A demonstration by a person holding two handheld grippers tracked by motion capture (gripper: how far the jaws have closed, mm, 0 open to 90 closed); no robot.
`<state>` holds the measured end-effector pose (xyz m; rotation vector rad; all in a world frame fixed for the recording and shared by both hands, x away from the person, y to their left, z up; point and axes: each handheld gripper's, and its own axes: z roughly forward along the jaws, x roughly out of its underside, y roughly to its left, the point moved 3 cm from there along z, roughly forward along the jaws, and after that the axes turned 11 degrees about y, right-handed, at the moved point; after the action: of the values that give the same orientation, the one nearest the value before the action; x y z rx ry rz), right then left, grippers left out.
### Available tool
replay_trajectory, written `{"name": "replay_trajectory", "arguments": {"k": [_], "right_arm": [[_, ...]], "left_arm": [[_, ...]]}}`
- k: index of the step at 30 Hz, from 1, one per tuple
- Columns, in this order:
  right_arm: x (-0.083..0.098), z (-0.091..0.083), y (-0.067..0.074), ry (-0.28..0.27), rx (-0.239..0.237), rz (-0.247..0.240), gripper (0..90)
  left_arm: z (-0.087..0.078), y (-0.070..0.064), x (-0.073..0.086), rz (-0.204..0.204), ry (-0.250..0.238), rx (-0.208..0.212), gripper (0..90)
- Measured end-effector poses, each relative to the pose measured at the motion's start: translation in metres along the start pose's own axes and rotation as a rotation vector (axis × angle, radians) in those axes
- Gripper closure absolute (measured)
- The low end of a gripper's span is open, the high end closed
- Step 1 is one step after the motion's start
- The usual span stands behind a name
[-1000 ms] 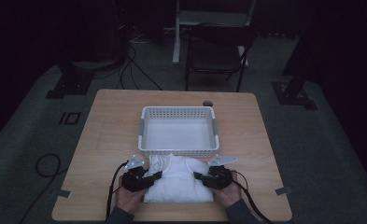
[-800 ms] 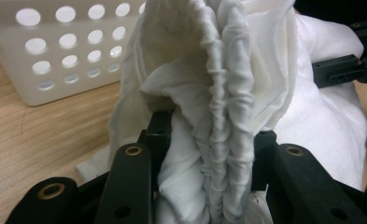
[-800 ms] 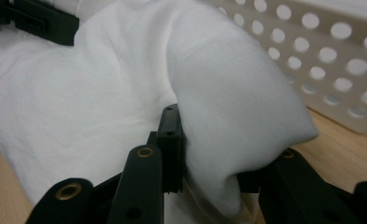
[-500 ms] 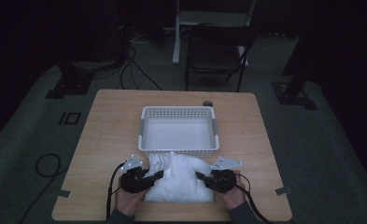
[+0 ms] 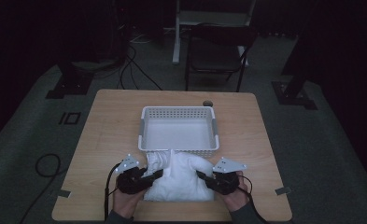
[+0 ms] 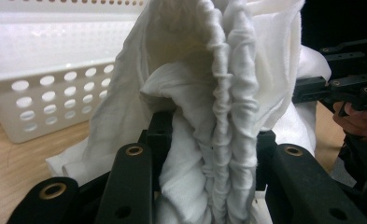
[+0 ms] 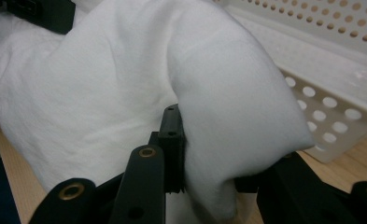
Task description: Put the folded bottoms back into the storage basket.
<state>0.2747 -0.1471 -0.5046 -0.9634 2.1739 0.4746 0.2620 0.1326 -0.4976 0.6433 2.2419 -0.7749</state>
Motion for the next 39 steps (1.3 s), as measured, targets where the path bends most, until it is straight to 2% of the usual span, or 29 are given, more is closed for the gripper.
{"name": "replay_trajectory", "arguments": {"k": [4, 14, 23, 29, 39], "right_arm": [[-0.004, -0.007, 0.002, -0.02, 0.002, -0.005, 70.8], [-0.016, -0.02, 0.005, -0.053, 0.009, -0.022, 70.9], [-0.033, -0.035, 0.005, -0.091, 0.025, -0.038, 71.2], [-0.048, -0.042, 0.002, -0.112, 0.039, -0.05, 71.4], [-0.064, -0.041, -0.008, -0.121, 0.049, -0.043, 71.5]], "left_arm": [[-0.006, -0.003, -0.004, 0.02, -0.017, -0.007, 63.4], [-0.017, -0.006, -0.012, 0.021, -0.045, 0.013, 63.5], [-0.028, -0.01, -0.027, 0.029, -0.081, 0.028, 63.5], [-0.033, -0.008, -0.039, 0.024, -0.102, 0.038, 63.5], [-0.032, 0.001, -0.055, 0.017, -0.107, 0.047, 63.5]]}}
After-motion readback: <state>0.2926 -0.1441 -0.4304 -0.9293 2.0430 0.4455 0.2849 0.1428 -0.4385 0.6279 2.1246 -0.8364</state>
